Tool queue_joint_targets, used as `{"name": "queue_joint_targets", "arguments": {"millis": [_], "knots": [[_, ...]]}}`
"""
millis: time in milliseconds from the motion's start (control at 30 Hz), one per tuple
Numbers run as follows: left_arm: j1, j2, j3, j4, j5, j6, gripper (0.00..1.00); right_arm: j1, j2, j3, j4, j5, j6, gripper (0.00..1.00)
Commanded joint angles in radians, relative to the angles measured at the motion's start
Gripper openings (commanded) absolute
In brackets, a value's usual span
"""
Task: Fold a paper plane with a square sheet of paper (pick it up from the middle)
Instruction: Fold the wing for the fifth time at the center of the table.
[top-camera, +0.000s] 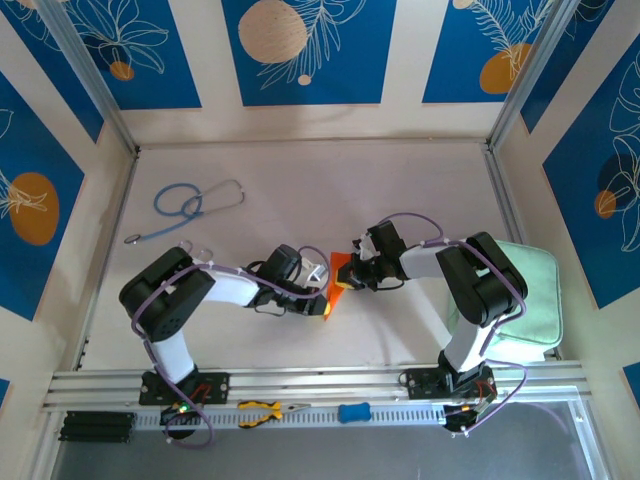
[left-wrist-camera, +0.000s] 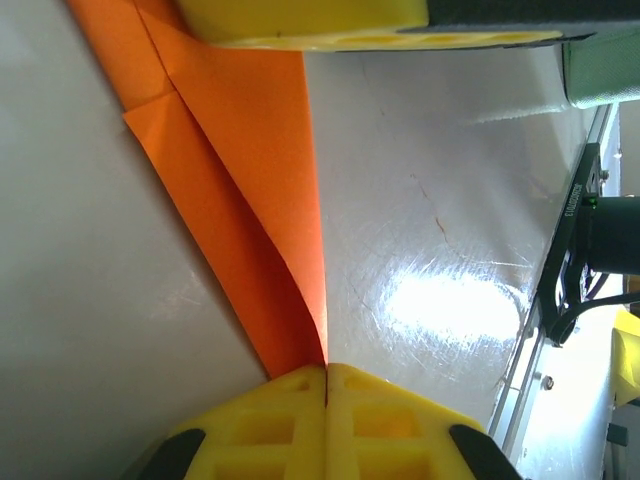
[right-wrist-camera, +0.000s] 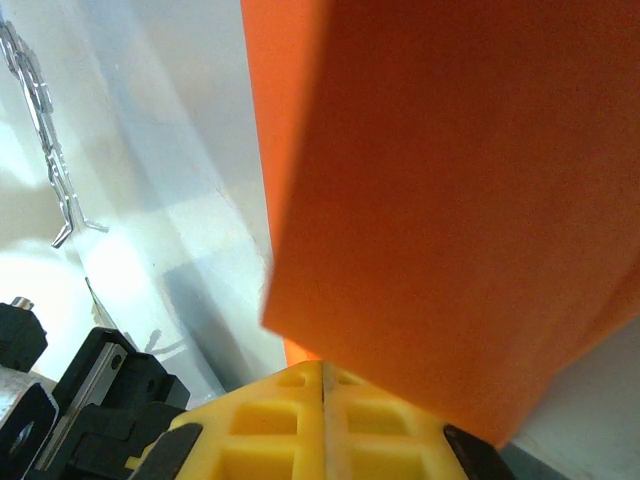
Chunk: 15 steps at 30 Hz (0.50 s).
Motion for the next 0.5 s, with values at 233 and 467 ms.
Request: {"name": "queue_joint_targets", "arguments": {"millis": [233,467], "knots": [[-0.035,-0.004,-0.015,-0.177,0.03,0.034,0.0,-0.005,0.03,0.0,-0.088,0.082,-0.02,0.05],[-0.043,-0.027,-0.013,-0.239,-0.019,0.046,0.07,-0.006,0.028,0.002,-0.094,0.084,-0.022,0.04]]}}
